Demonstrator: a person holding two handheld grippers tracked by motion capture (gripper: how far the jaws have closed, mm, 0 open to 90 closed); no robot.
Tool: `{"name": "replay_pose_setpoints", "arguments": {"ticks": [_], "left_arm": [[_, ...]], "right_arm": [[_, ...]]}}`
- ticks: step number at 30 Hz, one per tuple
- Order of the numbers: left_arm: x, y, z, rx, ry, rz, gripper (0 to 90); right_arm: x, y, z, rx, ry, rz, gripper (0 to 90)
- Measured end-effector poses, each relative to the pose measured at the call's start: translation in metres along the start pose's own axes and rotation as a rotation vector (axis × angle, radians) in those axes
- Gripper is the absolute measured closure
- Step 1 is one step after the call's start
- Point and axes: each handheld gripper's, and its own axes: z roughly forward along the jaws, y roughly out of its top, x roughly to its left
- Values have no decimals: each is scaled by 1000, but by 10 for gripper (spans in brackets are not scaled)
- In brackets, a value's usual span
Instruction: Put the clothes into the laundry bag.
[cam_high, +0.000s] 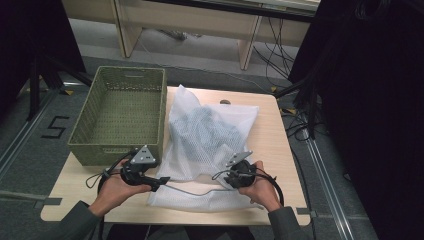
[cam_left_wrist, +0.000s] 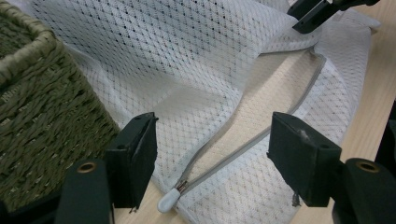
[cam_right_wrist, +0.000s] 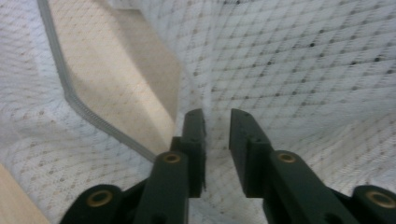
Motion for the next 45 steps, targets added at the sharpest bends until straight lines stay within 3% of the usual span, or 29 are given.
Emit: {"name": "replay_pose_setpoints", "arguments": {"ticks": [4, 8, 11, 13, 15, 16, 17, 19, 20, 24, 26, 27, 28, 30, 31, 32, 33, 35, 36, 37, 38, 39, 43, 44, 45], "left_arm": [[1, -1, -2, -6, 3, -6, 319], [3, -2, -6, -12, 4, -12, 318], [5, -4, -10, -22, 5, -14, 318], [6, -5, -12, -24, 9, -21, 317], [8, -7, -15, -23, 6, -31, 316], [9, -8, -17, -18, 9, -20, 312], [9, -8, -18, -19, 14, -24, 308], [10, -10, -20, -22, 17, -28, 306], [11, -10, -21, -21, 14, -26, 304], [11, -13, -23, -28, 12, -26, 293], [10, -14, -24, -24, 21, -35, 284], [11, -15, -25, -24, 21, -32, 282], [12, -15, -25, -21, 21, -17, 280], [12, -17, -25, -18, 20, -16, 270], [11, -17, -26, -15, 21, -15, 268], [11, -18, -26, -17, 22, -19, 262], [9, -19, -25, -33, 22, -47, 255], [8, -21, -25, -24, 12, -37, 247], [8, -23, -26, -22, 9, -37, 240], [8, -24, -26, -18, 11, -31, 233], [7, -25, -26, -18, 8, -49, 228], [6, -26, -27, -13, 7, -48, 220], [2, -31, -29, -10, -1, -47, 216], [1, -32, -30, -8, 4, -46, 210], [-1, -33, -30, -6, -9, -52, 206]], "right_arm": [[2, 0, 0, 10, 1, -4, 860], [-3, -2, -3, -11, 0, -2, 831], [-7, -6, -8, -30, -2, 40, 693], [-9, -7, -12, -59, -13, 107, 572], [-13, -11, -18, -170, -21, 159, 479], [-14, -12, -25, -174, -3, 187, 443], [-15, -14, -26, -239, -2, 221, 428], [-17, -17, -33, -313, -9, 245, 415], [-17, -18, -38, -297, 5, 256, 409], [-12, -20, -43, -342, 34, 293, 385], [-11, -21, -45, -368, 10, 265, 371], [-7, -21, -47, -346, 30, 292, 364], [-8, -21, -46, -364, 27, 263, 358], [-2, -22, -47, -352, 44, 292, 347], [-3, -22, -46, -358, 53, 282, 342], [-1, -23, -48, -354, 49, 282, 337], [3, -23, -48, -359, 71, 312, 337], [7, -25, -50, -364, 69, 308, 332], [7, -26, -50, -370, 70, 283, 329], [12, -27, -51, -365, 79, 307, 323], [14, -28, -51, -372, 81, 314, 320], [13, -29, -50, -383, 83, 277, 319], [25, -32, -54, -359, 95, 322, 310], [25, -34, -54, -371, 82, 300, 307], [26, -34, -55, -360, 92, 316, 307]]}}
